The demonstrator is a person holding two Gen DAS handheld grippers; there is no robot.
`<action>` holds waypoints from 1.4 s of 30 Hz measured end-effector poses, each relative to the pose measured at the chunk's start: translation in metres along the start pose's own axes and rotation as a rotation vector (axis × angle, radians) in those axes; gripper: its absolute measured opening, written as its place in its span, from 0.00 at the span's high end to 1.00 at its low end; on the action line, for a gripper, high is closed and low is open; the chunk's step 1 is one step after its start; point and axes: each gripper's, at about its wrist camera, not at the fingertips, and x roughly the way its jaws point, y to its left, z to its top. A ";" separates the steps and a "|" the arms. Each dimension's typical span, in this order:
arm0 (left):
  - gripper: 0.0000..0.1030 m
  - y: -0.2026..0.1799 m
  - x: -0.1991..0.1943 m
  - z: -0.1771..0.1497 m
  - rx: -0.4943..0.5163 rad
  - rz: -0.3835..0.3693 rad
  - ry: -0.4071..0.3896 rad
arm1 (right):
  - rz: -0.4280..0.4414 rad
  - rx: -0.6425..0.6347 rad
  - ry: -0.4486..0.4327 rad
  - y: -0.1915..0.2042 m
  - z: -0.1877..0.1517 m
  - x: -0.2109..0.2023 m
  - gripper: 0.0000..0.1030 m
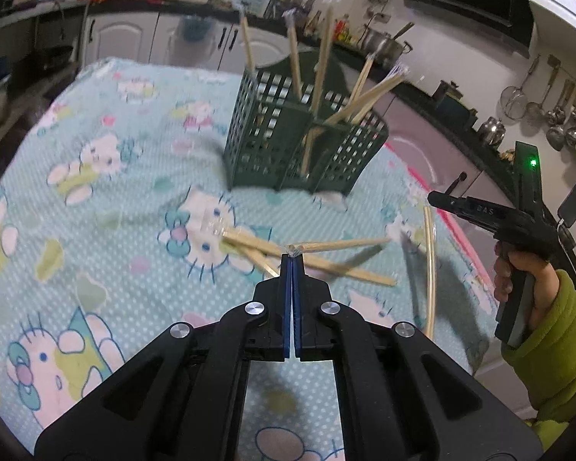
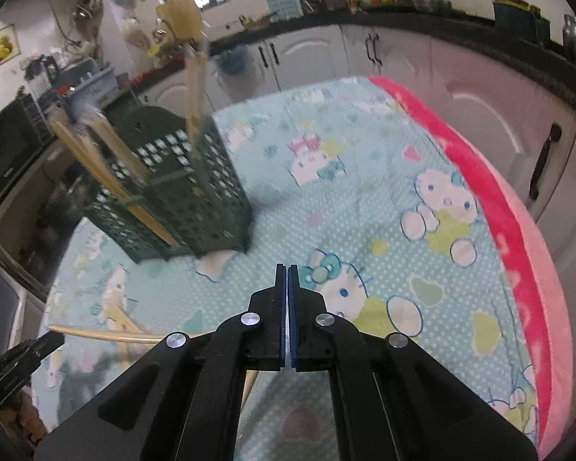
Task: Organize utensils
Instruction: 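Lift both held chopsticks upright and carry them above the green holder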
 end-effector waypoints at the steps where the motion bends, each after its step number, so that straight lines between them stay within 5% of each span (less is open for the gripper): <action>1: 1.00 -0.002 -0.002 0.001 0.003 -0.002 -0.010 | 0.005 -0.005 -0.010 0.002 0.002 -0.004 0.99; 14: 1.00 -0.023 -0.021 0.019 0.039 -0.014 -0.102 | 0.110 -0.117 -0.138 0.044 0.021 -0.055 0.99; 42: 1.00 -0.060 -0.053 0.055 0.116 -0.046 -0.231 | 0.151 -0.169 -0.247 0.069 0.038 -0.097 0.99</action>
